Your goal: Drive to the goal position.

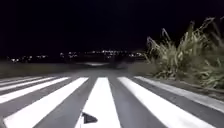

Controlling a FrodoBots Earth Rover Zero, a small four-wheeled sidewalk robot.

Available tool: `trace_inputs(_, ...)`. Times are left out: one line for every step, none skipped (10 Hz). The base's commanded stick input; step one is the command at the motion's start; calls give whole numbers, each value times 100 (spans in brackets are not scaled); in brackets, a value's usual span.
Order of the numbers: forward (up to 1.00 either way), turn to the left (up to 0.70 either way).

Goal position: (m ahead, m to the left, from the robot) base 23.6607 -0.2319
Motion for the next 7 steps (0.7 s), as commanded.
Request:
trace_inputs(70, 0)
trace_inputs(70, 0)
trace_inputs(70, 0)
trace_inputs(70, 0)
trace_inputs(70, 0)
trace_inputs(70, 0)
trace_inputs(70, 0)
